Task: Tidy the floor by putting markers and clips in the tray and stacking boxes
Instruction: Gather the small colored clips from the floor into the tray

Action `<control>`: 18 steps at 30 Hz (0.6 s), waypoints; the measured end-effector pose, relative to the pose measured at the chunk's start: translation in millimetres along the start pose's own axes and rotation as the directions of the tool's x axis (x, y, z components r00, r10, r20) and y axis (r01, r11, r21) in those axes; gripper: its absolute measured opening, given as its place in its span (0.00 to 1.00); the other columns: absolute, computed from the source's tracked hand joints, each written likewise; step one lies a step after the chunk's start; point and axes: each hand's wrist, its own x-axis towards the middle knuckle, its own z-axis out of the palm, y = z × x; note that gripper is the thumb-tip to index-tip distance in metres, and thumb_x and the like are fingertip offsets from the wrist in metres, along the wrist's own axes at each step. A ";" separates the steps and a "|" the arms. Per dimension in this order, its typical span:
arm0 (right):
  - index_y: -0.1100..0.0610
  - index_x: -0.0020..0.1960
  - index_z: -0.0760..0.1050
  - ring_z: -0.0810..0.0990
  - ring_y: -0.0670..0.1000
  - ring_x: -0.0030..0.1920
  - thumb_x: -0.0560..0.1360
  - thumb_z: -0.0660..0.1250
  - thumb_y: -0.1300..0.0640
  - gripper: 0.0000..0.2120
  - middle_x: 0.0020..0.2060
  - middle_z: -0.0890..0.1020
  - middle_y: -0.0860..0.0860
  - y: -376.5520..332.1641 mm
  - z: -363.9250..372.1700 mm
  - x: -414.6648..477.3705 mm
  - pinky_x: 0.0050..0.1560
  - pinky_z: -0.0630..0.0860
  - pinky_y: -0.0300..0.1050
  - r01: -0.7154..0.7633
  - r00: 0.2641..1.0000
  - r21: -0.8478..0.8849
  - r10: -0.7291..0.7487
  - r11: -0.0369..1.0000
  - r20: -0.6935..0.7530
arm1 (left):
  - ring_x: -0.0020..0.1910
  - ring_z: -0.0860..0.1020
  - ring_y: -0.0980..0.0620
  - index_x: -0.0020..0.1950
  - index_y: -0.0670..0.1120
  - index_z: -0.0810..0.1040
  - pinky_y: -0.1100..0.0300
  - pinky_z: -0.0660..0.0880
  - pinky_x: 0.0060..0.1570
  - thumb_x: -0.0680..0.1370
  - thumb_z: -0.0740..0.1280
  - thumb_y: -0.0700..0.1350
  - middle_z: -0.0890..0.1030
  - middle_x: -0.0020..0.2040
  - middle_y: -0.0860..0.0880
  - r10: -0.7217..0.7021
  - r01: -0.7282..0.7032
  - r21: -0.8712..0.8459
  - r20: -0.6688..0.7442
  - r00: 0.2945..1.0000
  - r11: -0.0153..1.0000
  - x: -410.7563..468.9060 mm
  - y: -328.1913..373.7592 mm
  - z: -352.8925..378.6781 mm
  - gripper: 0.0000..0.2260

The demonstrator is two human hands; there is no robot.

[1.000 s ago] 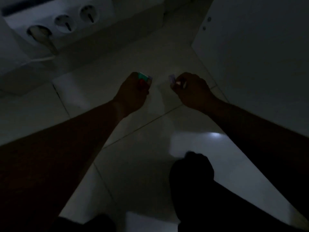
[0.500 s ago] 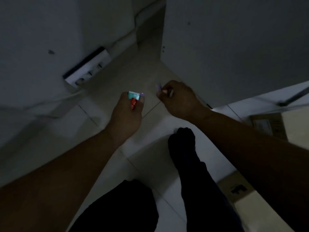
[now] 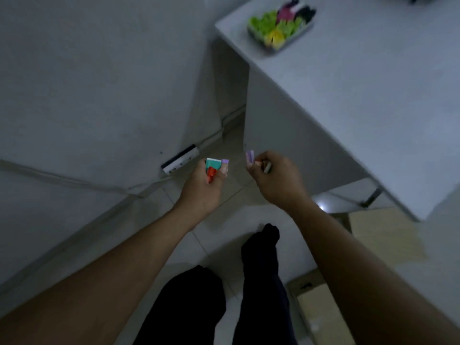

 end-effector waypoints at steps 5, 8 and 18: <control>0.52 0.46 0.75 0.75 0.44 0.35 0.78 0.63 0.44 0.11 0.35 0.77 0.45 -36.4 -73.6 -21.8 0.32 0.68 0.37 -0.026 0.999 0.027 0.027 0.999 -0.020 | 0.40 0.77 0.53 0.44 0.52 0.71 0.45 0.78 0.50 0.77 0.63 0.56 0.77 0.40 0.50 -0.012 0.010 -0.106 -0.019 1.000 0.994 -14.7 86.6 -2.2 0.09; 0.52 0.45 0.76 0.75 0.44 0.34 0.77 0.62 0.41 0.15 0.34 0.77 0.46 -44.1 -105.8 -27.3 0.33 0.69 0.38 -0.019 0.999 0.004 0.019 1.000 -0.042 | 0.39 0.78 0.53 0.46 0.48 0.71 0.42 0.78 0.53 0.78 0.65 0.49 0.78 0.39 0.49 -0.030 0.026 -0.292 -0.010 1.000 0.956 -15.9 116.9 6.8 0.06; 0.54 0.45 0.76 0.78 0.49 0.38 0.76 0.62 0.41 0.16 0.36 0.79 0.48 -52.0 -159.2 15.0 0.37 0.72 0.43 -0.027 0.999 -0.016 0.028 0.999 0.039 | 0.42 0.80 0.52 0.48 0.47 0.71 0.43 0.79 0.53 0.78 0.65 0.51 0.79 0.41 0.48 -0.057 0.047 -0.287 -0.026 0.998 0.957 17.0 163.8 23.3 0.08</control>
